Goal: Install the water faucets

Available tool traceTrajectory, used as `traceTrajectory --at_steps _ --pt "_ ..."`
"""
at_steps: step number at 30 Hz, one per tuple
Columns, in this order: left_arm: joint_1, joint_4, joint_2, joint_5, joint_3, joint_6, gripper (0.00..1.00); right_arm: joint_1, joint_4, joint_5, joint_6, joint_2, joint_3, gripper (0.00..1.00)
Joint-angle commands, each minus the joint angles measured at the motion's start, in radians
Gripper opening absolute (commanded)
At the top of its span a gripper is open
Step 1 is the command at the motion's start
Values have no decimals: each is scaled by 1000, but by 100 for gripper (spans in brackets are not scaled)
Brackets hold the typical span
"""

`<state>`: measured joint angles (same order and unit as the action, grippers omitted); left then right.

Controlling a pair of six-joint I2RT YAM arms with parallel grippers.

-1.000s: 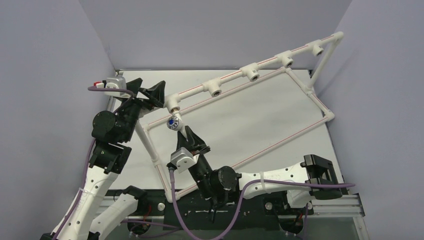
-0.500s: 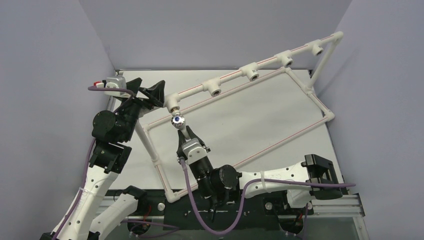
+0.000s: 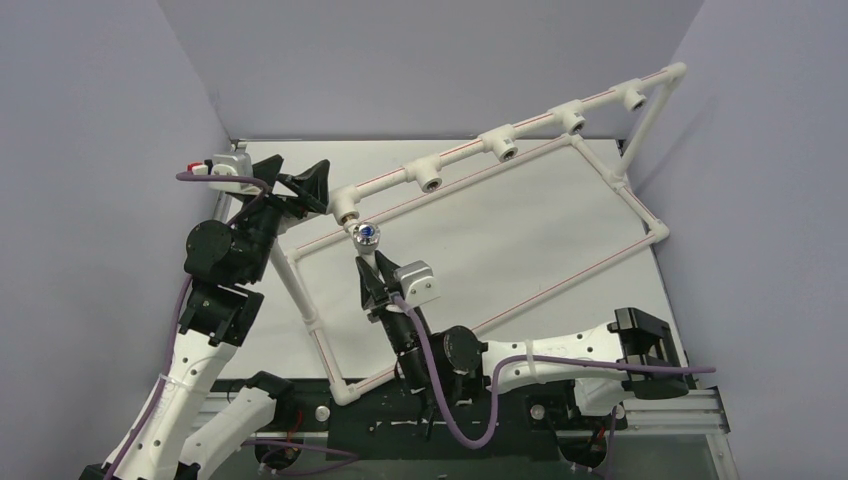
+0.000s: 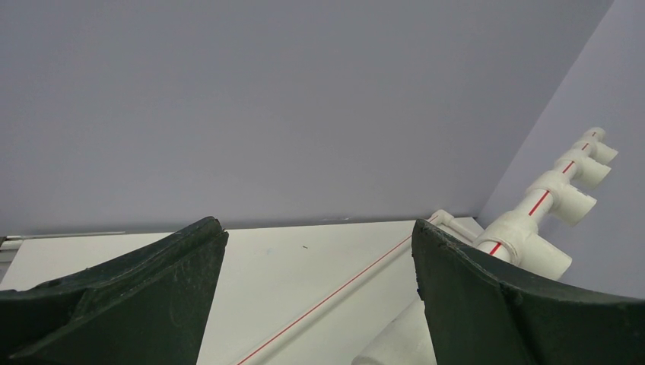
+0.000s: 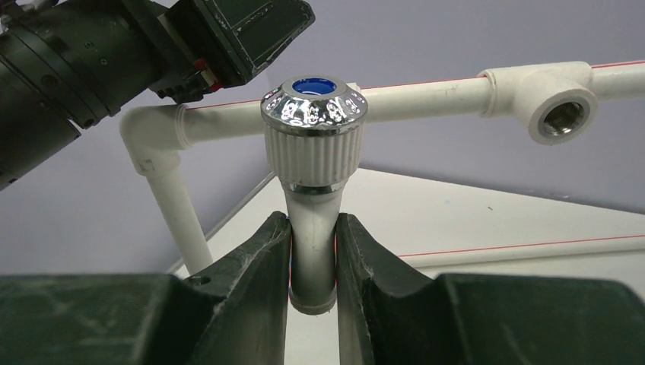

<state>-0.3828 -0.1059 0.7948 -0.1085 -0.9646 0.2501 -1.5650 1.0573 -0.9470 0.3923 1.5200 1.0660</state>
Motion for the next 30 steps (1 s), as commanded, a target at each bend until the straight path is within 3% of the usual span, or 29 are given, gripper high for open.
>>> traceTrajectory --at_steps 1,30 --pt "-25 296 2 47 73 35 90 51 62 14 -166 -45 11 0" --pt "1 281 -26 41 85 41 90 81 143 -149 -801 -33 -61 0"
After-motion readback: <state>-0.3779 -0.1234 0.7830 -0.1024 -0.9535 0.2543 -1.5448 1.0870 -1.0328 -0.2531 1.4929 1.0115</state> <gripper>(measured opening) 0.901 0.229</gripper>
